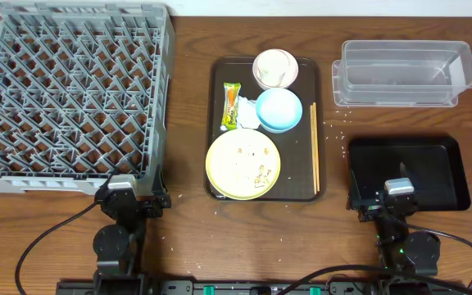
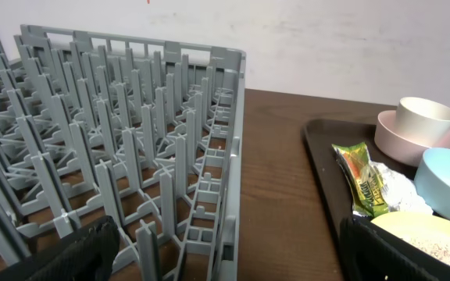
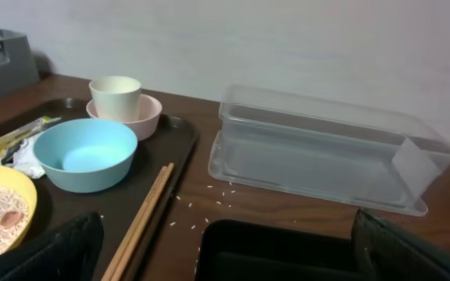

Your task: Sort waste into correct bins and load items into the dishwasher

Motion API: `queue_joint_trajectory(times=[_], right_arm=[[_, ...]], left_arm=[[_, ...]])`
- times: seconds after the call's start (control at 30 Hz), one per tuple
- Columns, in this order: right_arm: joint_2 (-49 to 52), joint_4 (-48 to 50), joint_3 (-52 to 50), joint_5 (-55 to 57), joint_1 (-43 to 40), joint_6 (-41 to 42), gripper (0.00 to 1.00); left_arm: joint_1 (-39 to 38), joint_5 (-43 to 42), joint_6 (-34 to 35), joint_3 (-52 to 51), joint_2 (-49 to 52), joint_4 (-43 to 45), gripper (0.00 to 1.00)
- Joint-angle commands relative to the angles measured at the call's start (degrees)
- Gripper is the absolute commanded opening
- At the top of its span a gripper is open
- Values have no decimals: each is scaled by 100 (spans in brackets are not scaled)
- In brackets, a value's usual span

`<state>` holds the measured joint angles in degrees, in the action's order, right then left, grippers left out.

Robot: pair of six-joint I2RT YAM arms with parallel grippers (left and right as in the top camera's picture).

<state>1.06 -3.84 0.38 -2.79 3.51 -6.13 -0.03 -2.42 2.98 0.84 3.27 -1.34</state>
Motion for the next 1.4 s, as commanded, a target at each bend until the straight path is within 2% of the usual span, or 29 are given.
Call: queue_joint_trajectory(times=[0.0,0.03,0.1,0.17,0.27,0.5,0.7,0.8,0.93,1.03,1.07,1.2,1.37], right_arm=[[7,-28,-7,37,-50,-59,99],[7,-28,-7,37,-50,-59,99],[7,-28,-7,37,-50,-59,99],[7,-28,-7,37,-50,-59,99],[7,-28,-7,37,-50,-59,99],[7,-28,-7,39,-50,-59,99],[7,-28,-7,37,-50,-59,99],[7,-28,-7,37,-50,-59,99],[7,-28,-7,37,-50,-59,99],[7,-28,-7,37,-50,-59,99],[7,-28,-7,37,-50,-59,99],[7,-28,-7,37,-50,-59,99],[7,-28,-7,37,-50,-59,99]], left_arm=[[26,138,96,-61,-4,-48,91],[26,-310,501,-59,-4,144,91],[26,-907,791,-59,-4,437,91],[26,-1598,1012,-59,-4,920,91],[26,-2076,1027,-59,-4,1530,91],[26,-2566,1025,-59,-4,2435,91],[26,-2549,970,136,28,2524,92],[26,-2549,804,426,354,2474,91],[26,-2573,507,1121,1248,1893,92],[26,-2920,76,1838,2173,1325,91],[26,-3174,-105,2341,2776,933,92],[26,-3707,-422,3606,4151,-168,91],[20,-3790,-951,5383,5668,-2291,92]])
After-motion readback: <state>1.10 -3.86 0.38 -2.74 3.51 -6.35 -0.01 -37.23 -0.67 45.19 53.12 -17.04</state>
